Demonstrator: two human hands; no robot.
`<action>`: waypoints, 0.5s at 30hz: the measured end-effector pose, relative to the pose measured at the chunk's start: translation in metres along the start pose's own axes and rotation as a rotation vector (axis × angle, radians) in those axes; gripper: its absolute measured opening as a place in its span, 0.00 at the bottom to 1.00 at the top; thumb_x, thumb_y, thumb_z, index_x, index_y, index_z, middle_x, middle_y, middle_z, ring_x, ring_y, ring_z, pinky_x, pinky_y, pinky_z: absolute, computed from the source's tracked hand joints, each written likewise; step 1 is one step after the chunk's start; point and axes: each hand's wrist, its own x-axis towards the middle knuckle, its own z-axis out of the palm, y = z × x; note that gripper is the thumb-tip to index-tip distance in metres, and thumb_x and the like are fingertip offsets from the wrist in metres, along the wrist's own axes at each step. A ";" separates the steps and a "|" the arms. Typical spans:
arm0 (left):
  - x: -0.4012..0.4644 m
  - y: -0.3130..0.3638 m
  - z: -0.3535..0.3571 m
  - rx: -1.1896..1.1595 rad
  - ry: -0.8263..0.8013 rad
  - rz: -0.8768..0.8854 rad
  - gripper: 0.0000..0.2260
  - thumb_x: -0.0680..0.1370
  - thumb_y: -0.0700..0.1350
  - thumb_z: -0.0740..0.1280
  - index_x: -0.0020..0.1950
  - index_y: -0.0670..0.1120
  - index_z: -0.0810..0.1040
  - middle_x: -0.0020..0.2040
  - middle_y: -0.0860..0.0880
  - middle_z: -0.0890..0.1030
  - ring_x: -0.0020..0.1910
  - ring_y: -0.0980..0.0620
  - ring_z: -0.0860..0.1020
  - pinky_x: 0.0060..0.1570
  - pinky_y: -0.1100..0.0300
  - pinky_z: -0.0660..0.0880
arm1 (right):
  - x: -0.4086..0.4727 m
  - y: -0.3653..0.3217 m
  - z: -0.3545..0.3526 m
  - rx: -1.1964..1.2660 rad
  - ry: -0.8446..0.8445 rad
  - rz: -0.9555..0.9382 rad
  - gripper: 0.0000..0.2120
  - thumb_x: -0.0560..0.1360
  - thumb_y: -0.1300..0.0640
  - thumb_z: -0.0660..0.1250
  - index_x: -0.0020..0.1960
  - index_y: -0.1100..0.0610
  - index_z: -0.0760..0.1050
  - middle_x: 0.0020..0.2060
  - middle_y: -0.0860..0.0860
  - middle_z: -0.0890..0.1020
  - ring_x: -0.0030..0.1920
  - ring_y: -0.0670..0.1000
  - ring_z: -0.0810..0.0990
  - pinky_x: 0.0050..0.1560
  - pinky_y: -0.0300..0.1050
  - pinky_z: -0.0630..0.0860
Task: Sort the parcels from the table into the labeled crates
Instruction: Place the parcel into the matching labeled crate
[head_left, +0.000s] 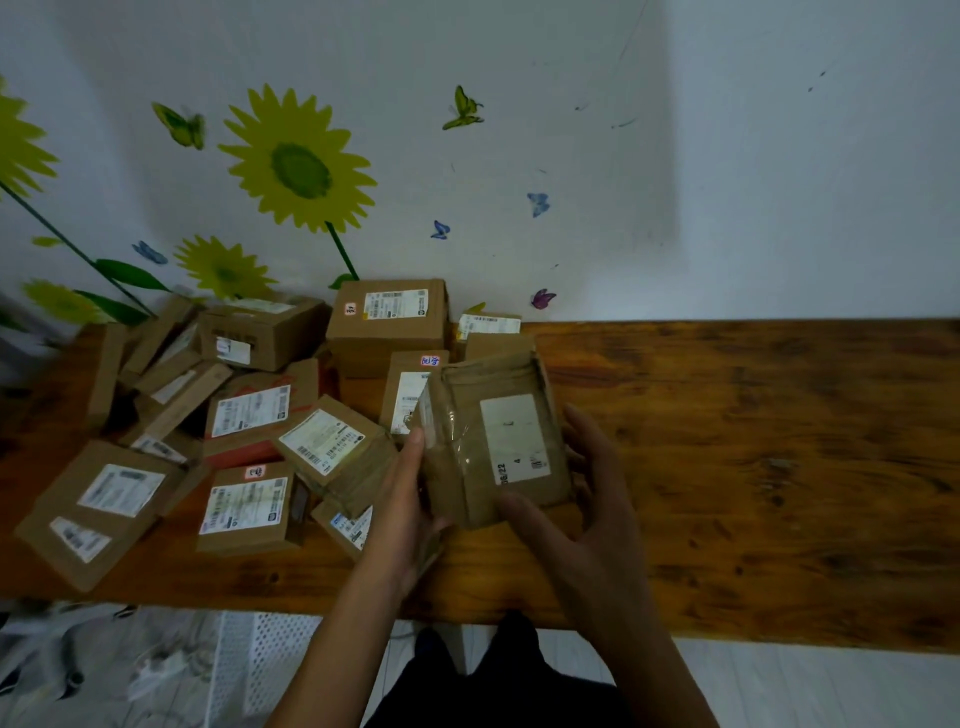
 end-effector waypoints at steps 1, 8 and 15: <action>0.002 -0.002 -0.002 0.015 -0.004 0.008 0.38 0.67 0.68 0.64 0.74 0.52 0.71 0.65 0.46 0.81 0.62 0.47 0.80 0.39 0.58 0.82 | 0.001 0.001 -0.001 -0.002 0.009 0.003 0.42 0.63 0.33 0.72 0.74 0.35 0.60 0.62 0.24 0.71 0.64 0.36 0.74 0.59 0.41 0.78; 0.007 -0.010 -0.010 0.029 0.023 -0.012 0.38 0.68 0.71 0.68 0.74 0.54 0.72 0.64 0.47 0.81 0.63 0.45 0.80 0.52 0.46 0.82 | 0.001 0.004 -0.002 0.003 0.026 0.007 0.41 0.64 0.34 0.72 0.74 0.43 0.65 0.63 0.31 0.74 0.65 0.39 0.75 0.60 0.47 0.80; 0.004 0.001 -0.017 0.229 0.150 0.124 0.16 0.75 0.61 0.64 0.57 0.53 0.75 0.56 0.47 0.81 0.54 0.48 0.81 0.49 0.49 0.81 | 0.004 0.009 -0.006 -0.062 0.015 0.075 0.51 0.57 0.20 0.69 0.75 0.37 0.59 0.64 0.27 0.68 0.66 0.39 0.71 0.63 0.50 0.78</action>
